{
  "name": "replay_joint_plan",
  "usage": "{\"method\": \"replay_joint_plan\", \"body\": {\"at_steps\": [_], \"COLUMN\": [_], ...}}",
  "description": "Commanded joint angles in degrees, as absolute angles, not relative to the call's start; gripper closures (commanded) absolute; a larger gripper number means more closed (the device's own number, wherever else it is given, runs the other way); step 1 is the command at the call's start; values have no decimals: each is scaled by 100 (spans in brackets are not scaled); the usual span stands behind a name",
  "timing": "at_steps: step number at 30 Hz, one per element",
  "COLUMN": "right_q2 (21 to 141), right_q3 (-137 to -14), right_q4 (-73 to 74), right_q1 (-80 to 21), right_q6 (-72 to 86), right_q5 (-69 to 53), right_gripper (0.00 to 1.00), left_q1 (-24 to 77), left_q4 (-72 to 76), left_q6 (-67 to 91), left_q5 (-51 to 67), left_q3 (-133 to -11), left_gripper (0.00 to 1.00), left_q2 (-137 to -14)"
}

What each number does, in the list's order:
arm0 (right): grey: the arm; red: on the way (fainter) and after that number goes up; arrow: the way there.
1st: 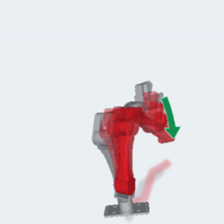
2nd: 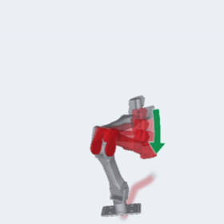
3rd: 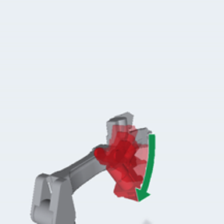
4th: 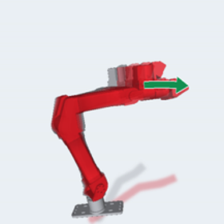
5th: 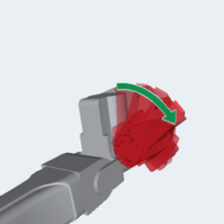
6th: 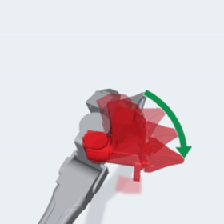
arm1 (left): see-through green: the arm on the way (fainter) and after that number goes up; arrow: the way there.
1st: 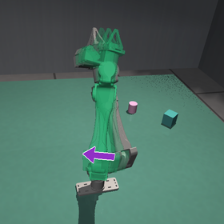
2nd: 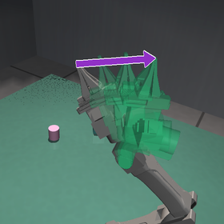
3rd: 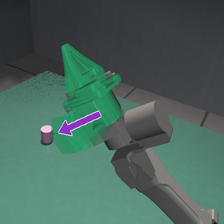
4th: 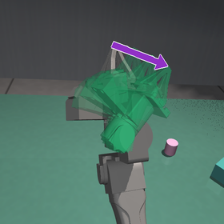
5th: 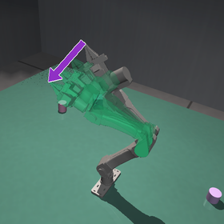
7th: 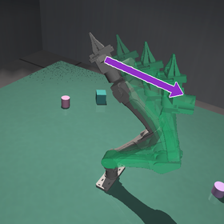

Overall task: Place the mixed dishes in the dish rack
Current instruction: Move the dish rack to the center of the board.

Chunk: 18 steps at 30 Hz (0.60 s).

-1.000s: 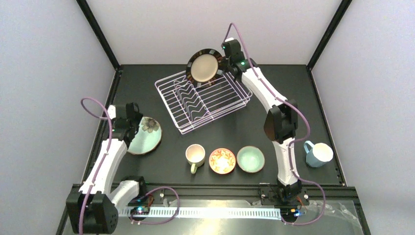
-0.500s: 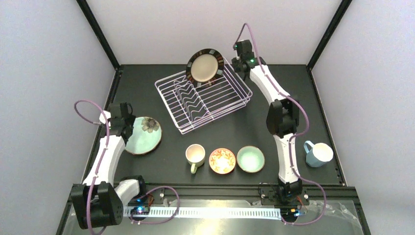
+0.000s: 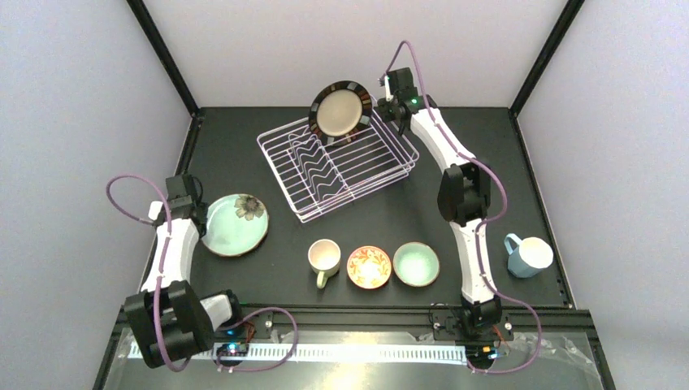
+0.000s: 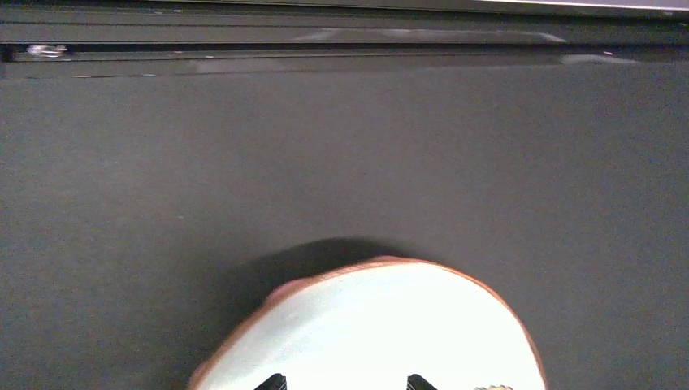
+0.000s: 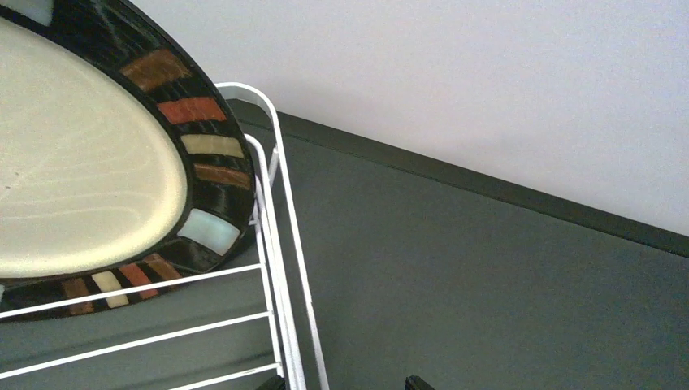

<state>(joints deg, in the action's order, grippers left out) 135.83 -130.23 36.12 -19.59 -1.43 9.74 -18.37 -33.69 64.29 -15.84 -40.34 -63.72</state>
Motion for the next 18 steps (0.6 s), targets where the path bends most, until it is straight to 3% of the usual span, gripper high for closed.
{"method": "replay_joint_plan", "body": {"at_steps": [1, 18], "right_q2": [13770, 13986], "right_q3": [-13201, -13245], "right_q4": [3681, 3656], "right_q1": [-1876, -1688], "right_q6": [-45, -26], "right_q5": [686, 125], "right_gripper": [15, 15], "left_q1": [-2184, -2707], "left_q4": [-3782, -3723], "left_q6": [6434, 6721], "left_q5": [-1627, -1490], "left_q3": [-4150, -3572], "left_gripper": [15, 14], "left_q2": [-6510, -6501]}}
